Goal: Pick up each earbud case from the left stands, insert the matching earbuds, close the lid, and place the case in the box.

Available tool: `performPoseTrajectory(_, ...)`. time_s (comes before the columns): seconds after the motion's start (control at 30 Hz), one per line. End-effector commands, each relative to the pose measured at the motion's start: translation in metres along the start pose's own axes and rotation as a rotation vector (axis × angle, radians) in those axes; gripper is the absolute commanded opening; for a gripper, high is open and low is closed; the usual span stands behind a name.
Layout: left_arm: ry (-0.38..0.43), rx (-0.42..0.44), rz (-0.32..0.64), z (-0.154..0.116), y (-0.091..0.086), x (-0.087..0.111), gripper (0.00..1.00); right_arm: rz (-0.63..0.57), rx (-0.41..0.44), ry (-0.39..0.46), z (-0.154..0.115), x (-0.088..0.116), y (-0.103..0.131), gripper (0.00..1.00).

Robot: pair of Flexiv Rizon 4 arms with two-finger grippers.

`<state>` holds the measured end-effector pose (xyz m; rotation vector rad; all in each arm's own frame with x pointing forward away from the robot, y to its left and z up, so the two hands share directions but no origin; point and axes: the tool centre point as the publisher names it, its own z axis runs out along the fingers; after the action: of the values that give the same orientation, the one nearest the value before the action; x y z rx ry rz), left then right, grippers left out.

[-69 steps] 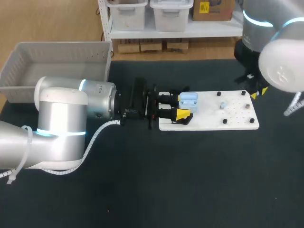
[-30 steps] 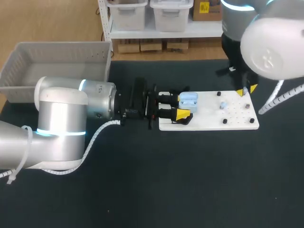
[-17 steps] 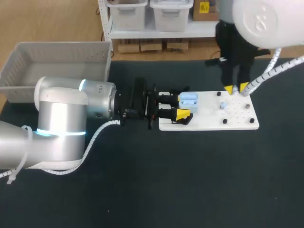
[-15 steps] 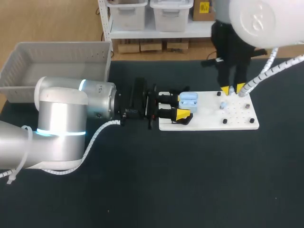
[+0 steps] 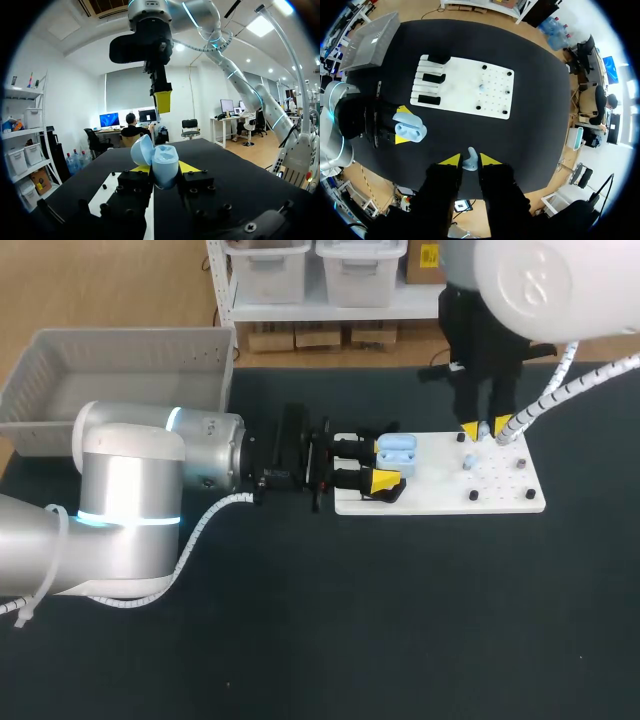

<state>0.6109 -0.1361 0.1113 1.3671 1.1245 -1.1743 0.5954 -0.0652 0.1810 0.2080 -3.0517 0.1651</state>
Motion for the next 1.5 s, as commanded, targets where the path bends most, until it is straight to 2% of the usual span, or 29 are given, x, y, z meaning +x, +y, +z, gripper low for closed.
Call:
performPoseTrajectory(0.03, -0.002, -0.007, 0.003, 0.0, -0.002, 0.001, 0.0, 0.002, 0.0, -0.003, 0.0, 0.001, 0.0, 0.0)
performPoseTrajectory(0.1, -0.002, -0.007, 0.003, 0.0, -0.002, 0.001, 0.0, 0.002, 0.0, -0.003, 0.0, 0.001, 0.0, 0.0)
performPoseTrajectory(0.27, -0.002, -0.007, 0.003, 0.0, -0.002, 0.001, 0.0, 0.034, -0.023, -0.013, -0.014, 0.014, 0.025, 0.0)
performPoseTrajectory(0.33, -0.002, -0.007, 0.003, 0.0, -0.002, 0.001, 0.0, 0.069, -0.024, -0.005, -0.017, 0.018, 0.033, 0.0)
performPoseTrajectory(0.4, -0.002, -0.007, 0.003, 0.0, -0.002, 0.001, 0.0, 0.135, 0.01, -0.028, -0.018, 0.019, 0.039, 0.0)
performPoseTrajectory(0.6, -0.002, -0.007, 0.003, 0.0, -0.002, 0.001, 0.0, 0.258, -0.03, 0.022, -0.018, 0.017, 0.055, 0.0)
performPoseTrajectory(0.7, -0.002, -0.007, 0.003, 0.0, -0.002, 0.001, 0.0, 0.313, -0.028, 0.028, -0.019, 0.016, 0.06, 0.0)
performPoseTrajectory(0.73, -0.002, -0.007, 0.003, 0.0, -0.002, 0.001, 0.0, 0.334, 0.001, 0.01, -0.021, 0.014, 0.061, 0.0)
performPoseTrajectory(0.77, -0.002, -0.007, 0.003, 0.0, -0.002, 0.001, 0.0, 0.344, -0.017, 0.016, -0.021, 0.013, 0.061, 0.0)
performPoseTrajectory(1.2, -0.002, -0.007, 0.003, 0.0, -0.002, 0.001, 0.0, 0.391, -0.026, 0.012, -0.028, 0.006, 0.086, 0.0)
performPoseTrajectory(1.5, -0.002, -0.007, 0.003, 0.0, -0.002, 0.001, 0.0, 0.39, -0.029, 0.013, -0.028, 0.005, 0.087, 0.0)
